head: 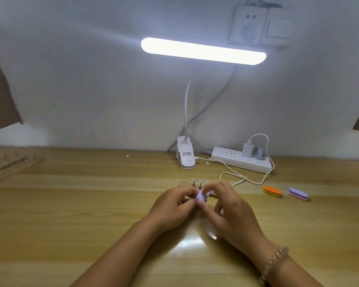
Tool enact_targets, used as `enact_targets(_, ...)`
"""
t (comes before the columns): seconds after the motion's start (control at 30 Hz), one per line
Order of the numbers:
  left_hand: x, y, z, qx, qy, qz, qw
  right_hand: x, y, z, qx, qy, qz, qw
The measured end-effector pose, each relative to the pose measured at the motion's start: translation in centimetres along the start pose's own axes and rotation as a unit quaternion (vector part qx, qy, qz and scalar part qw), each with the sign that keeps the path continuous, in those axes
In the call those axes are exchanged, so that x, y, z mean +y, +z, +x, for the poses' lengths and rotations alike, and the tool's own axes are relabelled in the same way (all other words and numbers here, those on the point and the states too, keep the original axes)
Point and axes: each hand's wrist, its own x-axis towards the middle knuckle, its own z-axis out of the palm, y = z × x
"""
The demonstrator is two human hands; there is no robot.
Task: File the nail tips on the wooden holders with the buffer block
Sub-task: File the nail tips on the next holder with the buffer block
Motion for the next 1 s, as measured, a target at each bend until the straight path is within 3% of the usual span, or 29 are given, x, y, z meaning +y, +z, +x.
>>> enact_targets(0.1, -0.1, 0.1, 0.1, 0.001, -0.001, 0.006, 1.0, 0.6, -0.3, 0.2, 0.025, 0.034, 0.005, 0.999)
enact_targets(0.23, -0.1, 0.0, 0.0, -0.001, 0.004, -0.011, 1.0, -0.5, -0.1, -0.4, -0.009, -0.042, -0.034, 0.999)
enact_targets(0.4, 0.1, 0.0, 0.1, 0.002, 0.002, -0.008, 1.0, 0.6, -0.2, 0.3, 0.034, 0.047, 0.007, 0.998)
enact_targets(0.5, 0.3, -0.1, -0.1, 0.013, -0.004, -0.049, 0.999, 0.2, -0.1, -0.2, 0.052, 0.014, -0.005, 0.999)
enact_targets(0.6, 0.5, -0.2, -0.2, 0.013, -0.003, -0.058, 0.998, -0.3, 0.2, -0.5, 0.016, -0.031, -0.019, 0.999)
enact_targets(0.73, 0.6, -0.2, 0.0, 0.003, 0.001, -0.034, 0.999, 0.5, 0.1, 0.1, 0.046, 0.023, -0.012, 0.999)
enact_targets(0.87, 0.7, -0.3, -0.1, 0.0, 0.009, -0.036, 0.999, -0.7, 0.5, -0.3, 0.025, -0.05, -0.02, 0.998)
enact_targets(1.0, 0.8, -0.3, -0.1, 0.003, 0.0, -0.045, 0.999, 0.5, 0.4, 0.3, 0.035, 0.036, 0.001, 0.999)
